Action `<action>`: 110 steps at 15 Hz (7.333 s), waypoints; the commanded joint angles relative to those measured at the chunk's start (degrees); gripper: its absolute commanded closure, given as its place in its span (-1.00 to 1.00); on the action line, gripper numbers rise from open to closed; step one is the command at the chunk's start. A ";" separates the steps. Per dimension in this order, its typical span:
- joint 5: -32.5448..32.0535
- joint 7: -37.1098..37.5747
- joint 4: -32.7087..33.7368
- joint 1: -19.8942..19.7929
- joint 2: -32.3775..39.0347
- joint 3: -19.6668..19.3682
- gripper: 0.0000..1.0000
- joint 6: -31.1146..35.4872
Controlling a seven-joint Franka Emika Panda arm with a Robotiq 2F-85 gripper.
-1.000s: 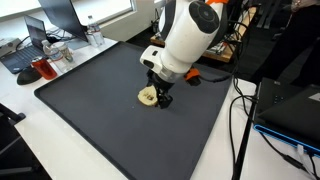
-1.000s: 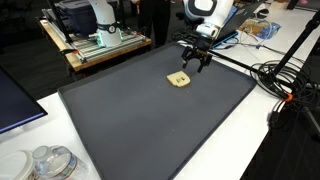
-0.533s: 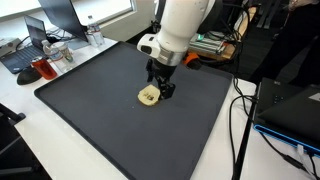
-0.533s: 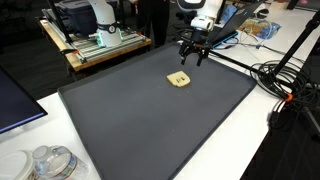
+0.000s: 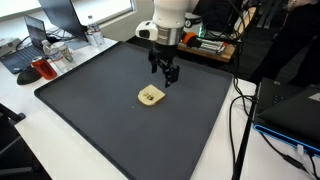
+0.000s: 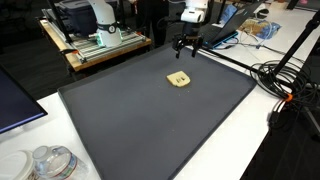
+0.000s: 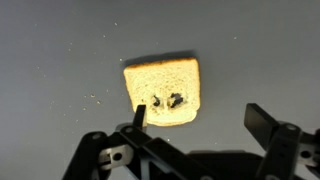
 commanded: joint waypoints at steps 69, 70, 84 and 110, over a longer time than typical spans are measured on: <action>13.78 -37.78 73.79 -2.29 46.09 -3.28 -1.00 -51.61; 13.44 -36.90 73.42 -1.58 45.80 -3.57 -1.00 -51.25; 7.15 -15.27 61.44 9.42 39.31 -11.43 -1.00 -40.20; 1.96 -14.57 -7.03 1.41 -6.39 -4.23 -1.00 0.11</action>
